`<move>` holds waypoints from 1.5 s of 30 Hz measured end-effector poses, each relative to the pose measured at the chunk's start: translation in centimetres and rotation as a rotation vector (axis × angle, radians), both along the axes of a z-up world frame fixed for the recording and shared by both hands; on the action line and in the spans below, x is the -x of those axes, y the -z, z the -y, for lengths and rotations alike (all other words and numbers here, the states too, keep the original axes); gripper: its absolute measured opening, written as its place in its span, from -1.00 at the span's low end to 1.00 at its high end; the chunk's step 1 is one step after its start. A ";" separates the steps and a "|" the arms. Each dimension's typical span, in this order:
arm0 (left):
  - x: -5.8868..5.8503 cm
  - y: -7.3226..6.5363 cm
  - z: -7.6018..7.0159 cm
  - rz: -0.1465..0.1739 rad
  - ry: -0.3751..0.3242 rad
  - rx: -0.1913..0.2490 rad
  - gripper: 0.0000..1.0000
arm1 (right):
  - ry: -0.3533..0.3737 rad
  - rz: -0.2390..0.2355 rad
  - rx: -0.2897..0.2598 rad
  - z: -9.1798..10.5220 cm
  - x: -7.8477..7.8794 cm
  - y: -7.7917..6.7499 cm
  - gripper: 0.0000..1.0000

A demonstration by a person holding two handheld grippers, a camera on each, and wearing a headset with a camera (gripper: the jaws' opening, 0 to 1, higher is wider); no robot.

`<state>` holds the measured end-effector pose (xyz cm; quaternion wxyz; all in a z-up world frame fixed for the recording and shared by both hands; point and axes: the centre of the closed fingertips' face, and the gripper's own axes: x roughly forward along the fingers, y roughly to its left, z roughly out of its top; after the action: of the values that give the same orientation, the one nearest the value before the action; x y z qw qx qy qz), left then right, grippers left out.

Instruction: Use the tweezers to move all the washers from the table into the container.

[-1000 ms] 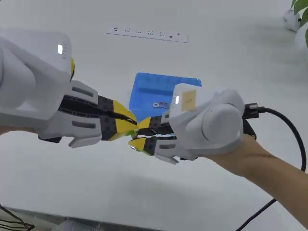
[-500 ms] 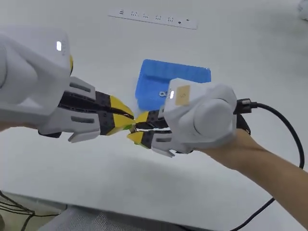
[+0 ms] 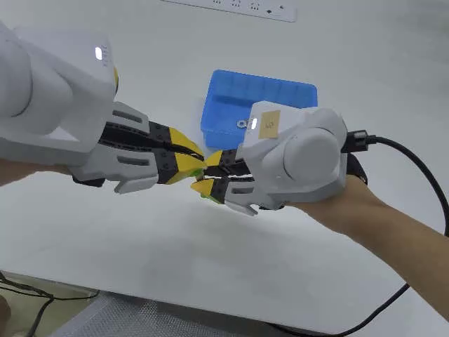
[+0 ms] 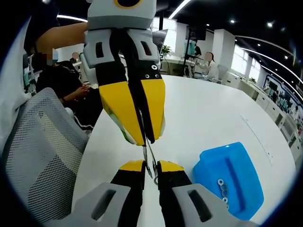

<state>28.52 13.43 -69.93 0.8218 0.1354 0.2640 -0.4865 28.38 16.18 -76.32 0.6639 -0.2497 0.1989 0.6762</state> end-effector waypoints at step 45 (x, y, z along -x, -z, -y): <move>-0.8 1.6 0.4 -0.048 0.022 -0.016 -0.87 | 0.001 -0.054 0.028 0.3 -0.7 1.8 -0.77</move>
<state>29.30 13.01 -71.49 0.8087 0.1332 0.2858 -0.4965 29.10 15.86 -78.13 0.6551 -0.2406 0.2260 0.6797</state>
